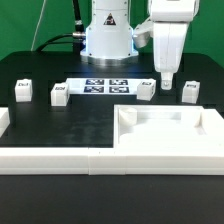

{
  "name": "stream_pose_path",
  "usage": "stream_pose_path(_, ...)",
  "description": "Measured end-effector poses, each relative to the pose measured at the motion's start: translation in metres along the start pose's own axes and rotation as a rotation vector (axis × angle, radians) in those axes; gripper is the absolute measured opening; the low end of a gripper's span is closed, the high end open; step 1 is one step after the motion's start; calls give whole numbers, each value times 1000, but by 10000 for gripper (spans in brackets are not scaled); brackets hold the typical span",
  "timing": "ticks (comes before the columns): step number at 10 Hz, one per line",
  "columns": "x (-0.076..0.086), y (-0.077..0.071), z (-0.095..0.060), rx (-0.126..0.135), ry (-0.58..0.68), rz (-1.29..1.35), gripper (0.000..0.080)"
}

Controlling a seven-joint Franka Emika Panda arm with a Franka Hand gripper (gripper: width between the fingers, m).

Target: Assemble one leg

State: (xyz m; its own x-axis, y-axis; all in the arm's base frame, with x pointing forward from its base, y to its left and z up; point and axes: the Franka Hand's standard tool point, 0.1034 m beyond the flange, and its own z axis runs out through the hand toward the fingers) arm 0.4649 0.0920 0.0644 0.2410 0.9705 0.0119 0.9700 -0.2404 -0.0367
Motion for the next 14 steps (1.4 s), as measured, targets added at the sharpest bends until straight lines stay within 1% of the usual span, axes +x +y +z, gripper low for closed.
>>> stream_pose_path(3, 0, -1, 0, 3, 2, 223, 649)
stream_pose_path(4, 0, -6, 1, 10, 5, 389, 649)
stream_pose_path(5, 4, -11, 3, 9, 8, 518, 649)
stream_pose_path(6, 7, -18, 6, 23, 6, 672, 649)
stream_pose_path(8, 13, -28, 12, 62, 11, 977, 649)
stream_pose_path(9, 23, -33, 13, 59, 13, 1076, 649)
stream_pose_path(11, 37, -40, 13, 68, 9, 1271, 649)
stream_pose_path(12, 37, -38, 13, 65, 18, 1298, 649)
stream_pose_path(14, 39, -39, 13, 77, 19, 1440, 649)
